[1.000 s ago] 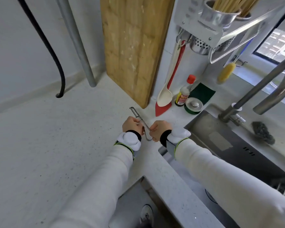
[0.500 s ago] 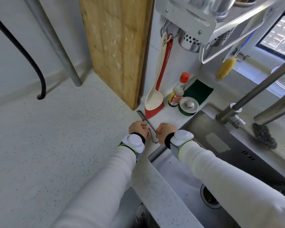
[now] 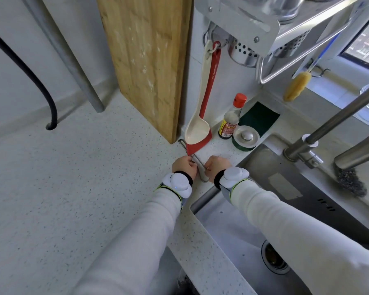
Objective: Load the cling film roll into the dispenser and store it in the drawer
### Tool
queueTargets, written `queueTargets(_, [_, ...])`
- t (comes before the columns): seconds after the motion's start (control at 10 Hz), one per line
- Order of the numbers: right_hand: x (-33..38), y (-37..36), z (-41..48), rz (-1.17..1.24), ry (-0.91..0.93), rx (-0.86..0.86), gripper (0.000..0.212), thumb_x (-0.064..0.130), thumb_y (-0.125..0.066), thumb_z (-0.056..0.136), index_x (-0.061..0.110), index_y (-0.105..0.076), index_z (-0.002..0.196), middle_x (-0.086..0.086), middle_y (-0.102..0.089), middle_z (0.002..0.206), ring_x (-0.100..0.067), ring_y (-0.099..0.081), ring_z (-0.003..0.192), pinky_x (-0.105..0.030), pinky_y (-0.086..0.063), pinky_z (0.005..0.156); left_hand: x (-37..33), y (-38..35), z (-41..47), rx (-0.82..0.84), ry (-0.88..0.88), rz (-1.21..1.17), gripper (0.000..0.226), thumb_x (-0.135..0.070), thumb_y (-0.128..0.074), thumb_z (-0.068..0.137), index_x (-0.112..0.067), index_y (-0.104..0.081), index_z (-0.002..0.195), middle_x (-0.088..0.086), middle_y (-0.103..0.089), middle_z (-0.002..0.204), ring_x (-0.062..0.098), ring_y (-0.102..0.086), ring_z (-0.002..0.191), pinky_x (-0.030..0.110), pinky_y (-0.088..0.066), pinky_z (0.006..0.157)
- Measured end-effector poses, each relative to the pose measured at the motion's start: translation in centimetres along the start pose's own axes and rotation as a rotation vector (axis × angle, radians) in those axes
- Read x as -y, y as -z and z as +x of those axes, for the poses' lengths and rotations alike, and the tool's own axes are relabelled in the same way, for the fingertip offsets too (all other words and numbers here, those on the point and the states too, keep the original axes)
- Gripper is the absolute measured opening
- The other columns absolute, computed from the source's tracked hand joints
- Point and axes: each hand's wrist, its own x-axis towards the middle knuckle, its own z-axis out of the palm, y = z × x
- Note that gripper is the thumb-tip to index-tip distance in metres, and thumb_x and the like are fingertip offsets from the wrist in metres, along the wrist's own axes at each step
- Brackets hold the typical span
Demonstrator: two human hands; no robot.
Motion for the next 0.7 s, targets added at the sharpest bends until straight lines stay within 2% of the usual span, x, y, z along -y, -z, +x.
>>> queueTargets(0.1, [-0.4,0.0,0.4,-0.012,0.003,0.012,0.011,0.012,-0.052,0.084,0.017,-0.062,0.084,-0.008,-0.071,0.098,-0.026,-0.070,0.089,-0.035,-0.056,0.085,-0.1,0.1,-0.1,0.010,-0.020,0.003,0.024,0.001,-0.037,0.087,0.006,-0.060,0.089,0.023,-0.062,0.094,0.034,-0.057,0.089,0.033,-0.047,0.077])
queueTargets(0.2, [-0.6,0.0,0.4,0.012,0.007,0.013,0.019,0.020,-0.056,0.086,0.018,-0.059,0.105,-0.007,-0.067,0.107,-0.027,-0.066,0.096,-0.034,-0.053,0.086,0.0,0.4,-0.6,0.031,-0.020,0.018,0.023,0.001,-0.037,0.086,0.005,-0.060,0.088,0.027,-0.061,0.092,0.039,-0.056,0.087,0.030,-0.038,0.068])
queueTargets(0.3, [-0.7,-0.3,0.2,0.028,-0.003,-0.037,0.029,0.027,-0.058,0.086,0.017,-0.054,0.113,-0.007,-0.064,0.111,-0.026,-0.062,0.100,-0.032,-0.050,0.084,0.5,1.0,-0.9,0.047,-0.012,0.016,0.029,-0.004,-0.043,0.090,0.004,-0.061,0.110,0.021,-0.065,0.112,0.037,-0.059,0.105,0.034,-0.047,0.083])
queueTargets(0.4, [0.0,-0.4,-0.5,0.030,0.008,-0.088,0.029,0.033,-0.055,0.087,0.019,-0.053,0.112,-0.006,-0.063,0.109,-0.025,-0.060,0.099,-0.032,-0.048,0.080,1.1,2.2,-1.4,0.060,0.031,-0.027,0.038,-0.008,-0.047,0.093,-0.001,-0.052,0.129,0.016,-0.058,0.128,0.033,-0.057,0.116,0.040,-0.047,0.099])
queueTargets(0.5, [1.6,-0.5,-1.3,0.037,0.037,-0.120,0.026,0.038,-0.050,0.087,0.019,-0.054,0.104,-0.005,-0.066,0.097,-0.025,-0.061,0.086,-0.031,-0.049,0.075,2.0,4.2,-1.9,0.046,0.045,-0.112,0.037,-0.007,-0.046,0.093,0.000,-0.050,0.129,0.020,-0.059,0.125,0.034,-0.060,0.112,0.043,-0.048,0.098])
queueTargets(0.6, [4.5,-1.0,-3.1,-0.023,0.117,-0.117,0.020,0.039,-0.046,0.088,0.021,-0.050,0.082,0.000,-0.059,0.075,-0.024,-0.057,0.074,-0.026,-0.045,0.061,3.5,7.5,-3.4,0.011,0.036,-0.130,0.035,-0.008,-0.046,0.093,0.000,-0.052,0.127,0.020,-0.062,0.120,0.035,-0.062,0.108,0.043,-0.050,0.096])
queueTargets(0.7, [7.6,-2.0,-4.8,-0.043,0.200,-0.128,0.026,0.037,-0.048,0.089,0.016,-0.062,0.085,-0.003,-0.064,0.079,-0.027,-0.062,0.077,-0.028,-0.048,0.063,5.4,10.3,-4.6,-0.054,0.038,-0.164,0.032,-0.008,-0.045,0.093,0.000,-0.054,0.123,0.021,-0.064,0.115,0.035,-0.065,0.100,0.043,-0.052,0.092])
